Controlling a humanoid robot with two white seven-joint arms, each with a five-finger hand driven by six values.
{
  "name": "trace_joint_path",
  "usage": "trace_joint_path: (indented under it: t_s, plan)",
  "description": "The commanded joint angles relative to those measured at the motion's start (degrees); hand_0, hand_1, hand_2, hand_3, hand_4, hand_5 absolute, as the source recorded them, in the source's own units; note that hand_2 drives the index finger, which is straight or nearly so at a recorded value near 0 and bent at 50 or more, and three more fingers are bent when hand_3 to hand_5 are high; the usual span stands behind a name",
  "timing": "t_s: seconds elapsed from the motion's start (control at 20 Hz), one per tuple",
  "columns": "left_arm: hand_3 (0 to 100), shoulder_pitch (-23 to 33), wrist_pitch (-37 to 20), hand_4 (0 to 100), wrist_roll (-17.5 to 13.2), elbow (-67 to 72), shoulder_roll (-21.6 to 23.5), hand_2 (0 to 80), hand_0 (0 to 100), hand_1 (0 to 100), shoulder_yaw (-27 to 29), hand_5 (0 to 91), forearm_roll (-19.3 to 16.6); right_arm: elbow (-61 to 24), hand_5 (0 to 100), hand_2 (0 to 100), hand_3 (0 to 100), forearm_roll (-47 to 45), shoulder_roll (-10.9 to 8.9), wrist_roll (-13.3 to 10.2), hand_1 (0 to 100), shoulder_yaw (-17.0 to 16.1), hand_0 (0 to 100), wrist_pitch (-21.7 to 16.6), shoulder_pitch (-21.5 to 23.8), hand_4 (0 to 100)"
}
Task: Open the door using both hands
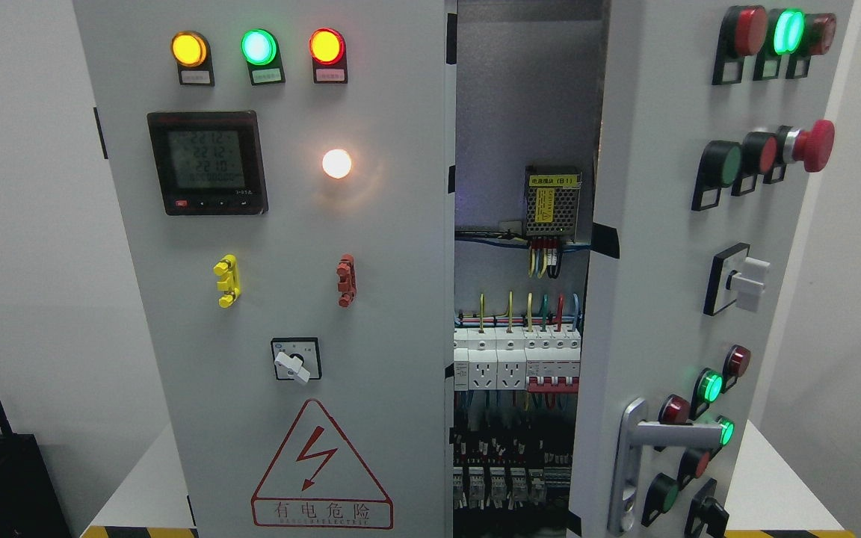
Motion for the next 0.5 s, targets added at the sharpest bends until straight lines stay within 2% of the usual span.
trace_joint_path:
  t_s: [0.0, 0.1, 0.3, 0.45]
  plan:
    - [0, -0.1, 0.4, 0, -5.3, -2.2, 18.9, 0.0, 0, 0, 7.9, 0.0, 5.6, 0.0, 0, 0, 0, 0.0, -0.01, 0.0, 0, 0.0, 38, 0.0, 0.0, 0]
    - [0, -0.2, 0.4, 0, -5.5, -2.4, 19.9, 0.0, 0, 0, 7.9, 0.0, 6.0, 0.0, 0, 0, 0, 0.0, -0.01, 0.0, 0, 0.0, 38, -0.1, 0.0, 0]
    - [0, -0.2, 0.4, 0, -6.6, -2.3, 22.8, 0.0, 0, 0, 7.6, 0.0, 10.6, 0.0, 0, 0, 0, 0.0, -0.01, 0.0, 0, 0.0, 38, 0.0, 0.0, 0]
    - [0, -0.6, 0.4, 0, -6.6, -2.2, 24.1, 0.0, 0, 0, 6.4, 0.0, 11.2, 0.0, 0, 0, 0, 0.0, -0.01, 0.0, 0, 0.0, 38, 0.0, 0.0, 0]
